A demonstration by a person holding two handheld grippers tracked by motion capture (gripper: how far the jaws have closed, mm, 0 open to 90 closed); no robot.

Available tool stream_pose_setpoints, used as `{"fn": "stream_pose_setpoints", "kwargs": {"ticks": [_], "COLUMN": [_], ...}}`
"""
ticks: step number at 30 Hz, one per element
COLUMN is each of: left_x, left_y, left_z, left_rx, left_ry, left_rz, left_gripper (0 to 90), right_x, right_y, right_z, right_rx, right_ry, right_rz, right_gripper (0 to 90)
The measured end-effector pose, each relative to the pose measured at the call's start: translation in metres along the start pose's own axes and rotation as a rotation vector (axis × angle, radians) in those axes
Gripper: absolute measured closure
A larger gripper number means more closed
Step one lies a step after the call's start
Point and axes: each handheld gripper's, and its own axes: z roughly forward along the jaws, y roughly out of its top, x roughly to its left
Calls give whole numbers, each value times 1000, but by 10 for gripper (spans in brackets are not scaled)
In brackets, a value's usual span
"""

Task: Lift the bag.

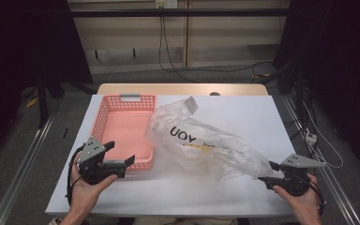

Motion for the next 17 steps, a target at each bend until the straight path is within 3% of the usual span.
{"fn": "stream_pose_setpoints", "kwargs": {"ticks": [2, 7, 12, 14, 17], "left_x": [0, 7, 10, 10, 8], "left_y": [-9, -22, -27, -27, -26], "left_z": [-2, -8, -7, -10, -13], "left_rx": [14, -17, -28, -50, -71], "left_ry": [-13, 16, 11, 18, 5], "left_rz": [-11, -35, -31, -47, -38], "left_gripper": [93, 56, 50, 46, 43], "right_x": [2, -6, -8, -9, -9], "right_y": [-1, -7, -8, -8, -8], "right_z": [-4, -17, -20, -19, -18], "right_rx": [-21, -103, -119, -118, -115], "right_ry": [-29, -64, -77, -77, -75], "right_rz": [10, 91, 107, 108, 109], "right_gripper": [323, 274, 252, 249, 246]}}
